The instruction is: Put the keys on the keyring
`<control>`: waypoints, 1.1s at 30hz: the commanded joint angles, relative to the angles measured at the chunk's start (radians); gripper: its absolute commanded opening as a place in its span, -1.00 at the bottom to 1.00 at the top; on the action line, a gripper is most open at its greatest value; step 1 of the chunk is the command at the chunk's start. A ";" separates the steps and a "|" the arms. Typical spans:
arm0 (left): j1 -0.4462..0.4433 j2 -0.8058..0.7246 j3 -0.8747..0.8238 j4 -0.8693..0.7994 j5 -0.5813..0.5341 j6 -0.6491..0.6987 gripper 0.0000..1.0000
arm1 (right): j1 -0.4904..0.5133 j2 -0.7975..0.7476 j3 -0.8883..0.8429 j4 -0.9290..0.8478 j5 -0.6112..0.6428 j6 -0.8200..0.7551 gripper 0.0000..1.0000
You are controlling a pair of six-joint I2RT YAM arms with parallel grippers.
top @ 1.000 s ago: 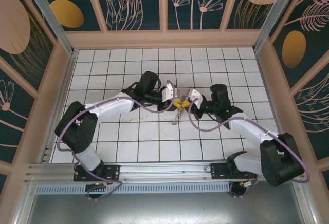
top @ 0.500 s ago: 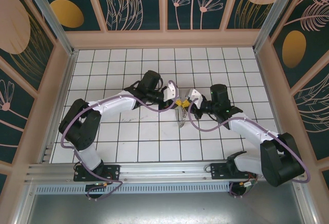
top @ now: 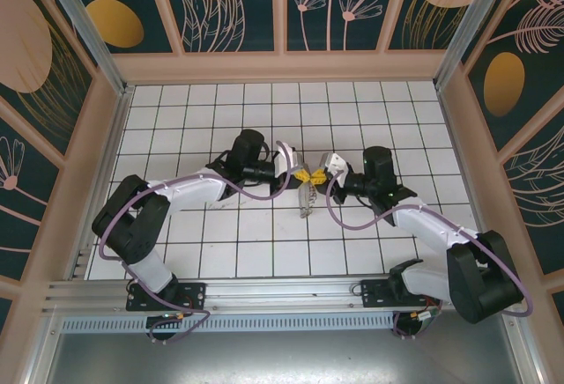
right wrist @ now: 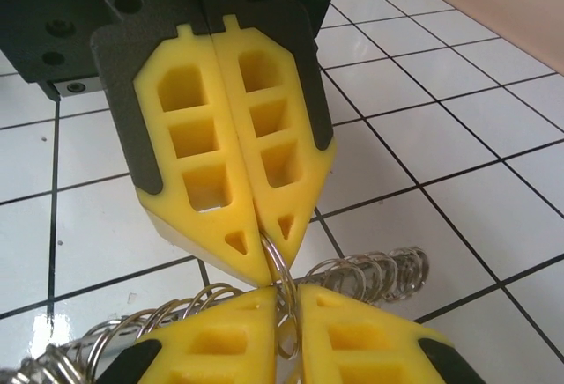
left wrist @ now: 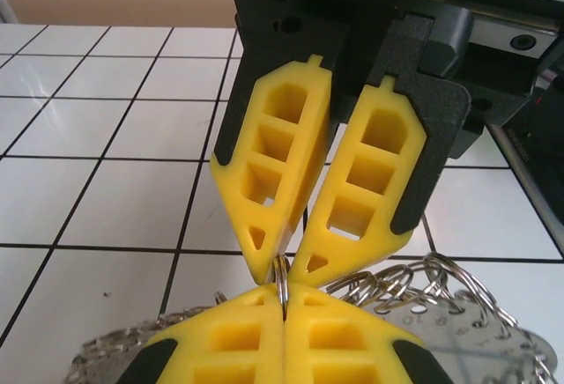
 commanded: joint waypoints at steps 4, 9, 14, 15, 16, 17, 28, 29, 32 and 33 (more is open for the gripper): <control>-0.011 -0.029 0.002 0.083 0.151 -0.035 -1.00 | -0.017 -0.018 0.004 0.089 -0.053 0.030 -0.78; -0.011 -0.024 0.005 0.092 0.168 -0.046 -1.00 | -0.019 -0.016 0.005 0.084 -0.063 0.032 -0.84; -0.011 -0.014 0.011 0.094 0.186 -0.055 -1.00 | -0.019 -0.018 0.013 0.085 -0.071 0.037 -0.76; -0.011 -0.013 0.014 0.089 0.186 -0.057 -1.00 | -0.019 -0.018 0.013 0.087 -0.072 0.036 -0.74; -0.010 -0.011 0.016 0.082 0.188 -0.053 -1.00 | -0.019 -0.018 0.016 0.087 -0.074 0.033 -0.74; -0.011 -0.010 0.020 0.071 0.187 -0.047 -1.00 | -0.019 -0.014 0.020 0.086 -0.076 0.032 -0.73; -0.011 -0.001 0.065 -0.038 0.170 0.010 -1.00 | -0.015 -0.006 0.033 0.097 -0.054 0.025 -0.64; -0.011 -0.003 0.066 -0.038 0.167 0.011 -1.00 | -0.016 -0.008 0.030 0.100 -0.047 0.019 -0.62; -0.011 -0.004 0.066 -0.048 0.156 0.016 -1.00 | -0.015 -0.006 0.036 0.083 -0.022 0.003 -0.58; -0.010 -0.002 0.068 -0.051 0.152 0.018 -1.00 | -0.015 -0.007 0.036 0.079 -0.015 0.001 -0.58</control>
